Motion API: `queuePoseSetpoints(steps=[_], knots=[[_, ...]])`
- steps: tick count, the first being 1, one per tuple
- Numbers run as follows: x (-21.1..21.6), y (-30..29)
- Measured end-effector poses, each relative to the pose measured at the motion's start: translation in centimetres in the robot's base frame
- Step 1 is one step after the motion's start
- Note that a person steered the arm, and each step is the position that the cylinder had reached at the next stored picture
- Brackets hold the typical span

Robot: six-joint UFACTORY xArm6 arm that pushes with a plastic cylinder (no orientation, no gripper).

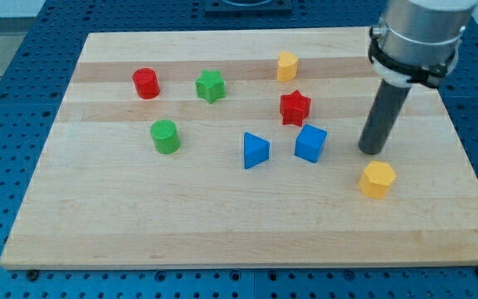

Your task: Move the red star diagonally top right to the blue triangle

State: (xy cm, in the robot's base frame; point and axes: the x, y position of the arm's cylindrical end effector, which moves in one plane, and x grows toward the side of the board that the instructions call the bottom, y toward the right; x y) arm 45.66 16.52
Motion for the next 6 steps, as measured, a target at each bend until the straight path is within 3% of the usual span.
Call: queuePoseSetpoints(steps=[2, 4, 6], knots=[[-3.5, -4.5], [-3.7, -10.7], [1.7, -9.8]])
